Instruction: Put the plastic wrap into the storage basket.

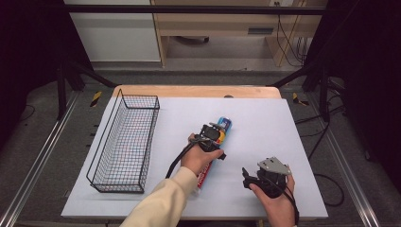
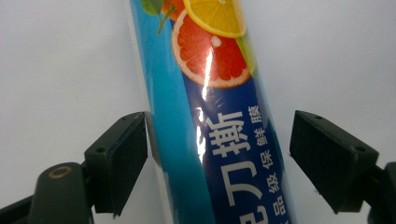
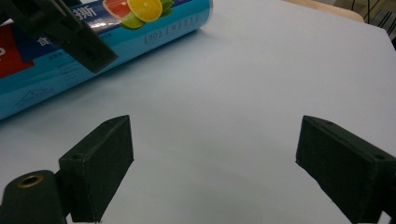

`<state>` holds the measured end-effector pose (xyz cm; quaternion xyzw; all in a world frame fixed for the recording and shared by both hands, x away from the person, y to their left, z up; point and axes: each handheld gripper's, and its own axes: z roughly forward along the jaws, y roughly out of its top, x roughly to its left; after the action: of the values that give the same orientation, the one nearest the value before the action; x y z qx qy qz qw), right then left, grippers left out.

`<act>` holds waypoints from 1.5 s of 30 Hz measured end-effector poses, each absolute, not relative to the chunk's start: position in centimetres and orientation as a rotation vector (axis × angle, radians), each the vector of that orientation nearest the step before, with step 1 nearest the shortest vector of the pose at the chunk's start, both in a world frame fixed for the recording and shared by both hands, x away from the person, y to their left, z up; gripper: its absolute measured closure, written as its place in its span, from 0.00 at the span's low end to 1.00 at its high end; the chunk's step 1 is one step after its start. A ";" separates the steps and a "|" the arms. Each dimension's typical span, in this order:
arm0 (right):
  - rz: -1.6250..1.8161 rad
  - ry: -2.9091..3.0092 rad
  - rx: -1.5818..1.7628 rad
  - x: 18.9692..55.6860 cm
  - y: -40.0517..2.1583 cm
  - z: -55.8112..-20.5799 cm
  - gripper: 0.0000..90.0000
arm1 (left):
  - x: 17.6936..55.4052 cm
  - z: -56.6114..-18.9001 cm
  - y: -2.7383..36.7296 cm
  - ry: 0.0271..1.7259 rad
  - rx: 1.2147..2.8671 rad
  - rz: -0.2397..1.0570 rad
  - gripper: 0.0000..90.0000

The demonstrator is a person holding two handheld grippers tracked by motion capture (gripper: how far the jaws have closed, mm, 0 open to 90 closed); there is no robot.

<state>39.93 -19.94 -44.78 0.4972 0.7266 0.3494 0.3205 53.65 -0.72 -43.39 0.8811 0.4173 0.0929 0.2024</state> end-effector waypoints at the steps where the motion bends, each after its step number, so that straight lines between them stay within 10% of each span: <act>1: 0.918 1.909 1.306 39.9 -19.9 -44.8 0.13 | 53.7 -43.4 -0.7 1.166 2.463 0.259 0.21; 45: 0.924 1.935 1.299 39.9 -19.6 -44.9 0.13 | 54.5 -44.4 -0.4 1.179 2.494 0.221 0.26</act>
<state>39.93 -19.62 -44.94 0.4922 0.7332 0.3504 0.3120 54.53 -0.38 -44.36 0.8854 0.4187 0.0783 0.1860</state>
